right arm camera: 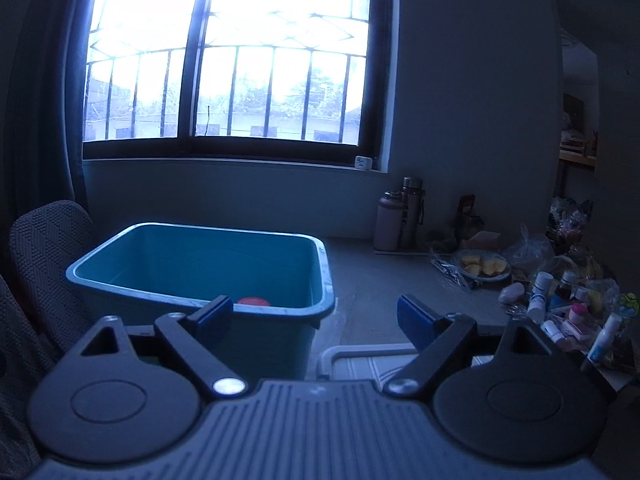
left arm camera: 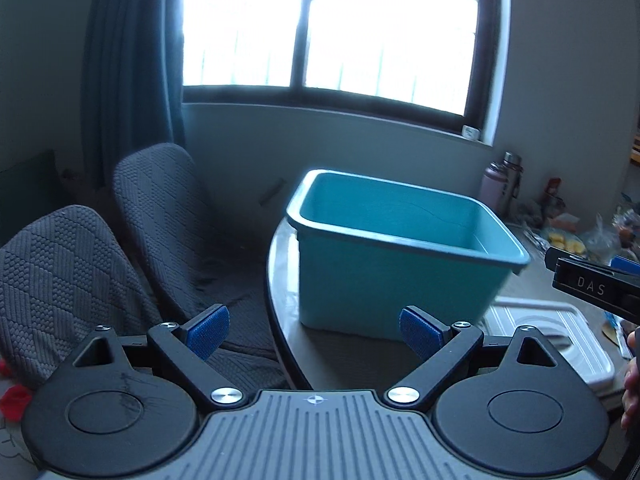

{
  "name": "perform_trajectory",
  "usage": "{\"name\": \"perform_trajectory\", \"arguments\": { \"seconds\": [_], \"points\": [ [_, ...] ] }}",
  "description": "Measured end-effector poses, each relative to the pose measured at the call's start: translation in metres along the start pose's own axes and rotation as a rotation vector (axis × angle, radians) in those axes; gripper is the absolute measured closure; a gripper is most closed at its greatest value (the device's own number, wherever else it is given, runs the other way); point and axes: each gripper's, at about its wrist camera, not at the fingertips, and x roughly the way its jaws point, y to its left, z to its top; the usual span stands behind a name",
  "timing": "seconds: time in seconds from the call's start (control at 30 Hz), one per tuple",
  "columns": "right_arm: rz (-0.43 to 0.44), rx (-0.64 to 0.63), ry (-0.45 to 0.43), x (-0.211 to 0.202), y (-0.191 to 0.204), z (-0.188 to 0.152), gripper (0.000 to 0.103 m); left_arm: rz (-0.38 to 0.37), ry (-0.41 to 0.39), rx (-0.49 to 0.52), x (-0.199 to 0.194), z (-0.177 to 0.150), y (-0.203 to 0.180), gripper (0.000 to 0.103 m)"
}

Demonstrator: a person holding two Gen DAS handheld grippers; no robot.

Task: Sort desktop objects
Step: 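Open the right tool to release the bottle into the bin, then move both tools toward the white lid with the grey handle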

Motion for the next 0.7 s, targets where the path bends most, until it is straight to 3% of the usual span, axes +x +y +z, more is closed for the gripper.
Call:
{"name": "perform_trajectory", "arguments": {
  "seconds": [0.27, 0.7],
  "points": [
    [-0.057, 0.035, 0.047, -0.015, -0.027, -0.015, 0.014, -0.064, 0.032, 0.048, 0.001, -0.014, -0.019, 0.009],
    [-0.034, 0.039, 0.126, -0.014, -0.084, -0.039, 0.014, -0.042, 0.089, 0.065, 0.024, -0.034, -0.078, 0.009]
  ]
}}
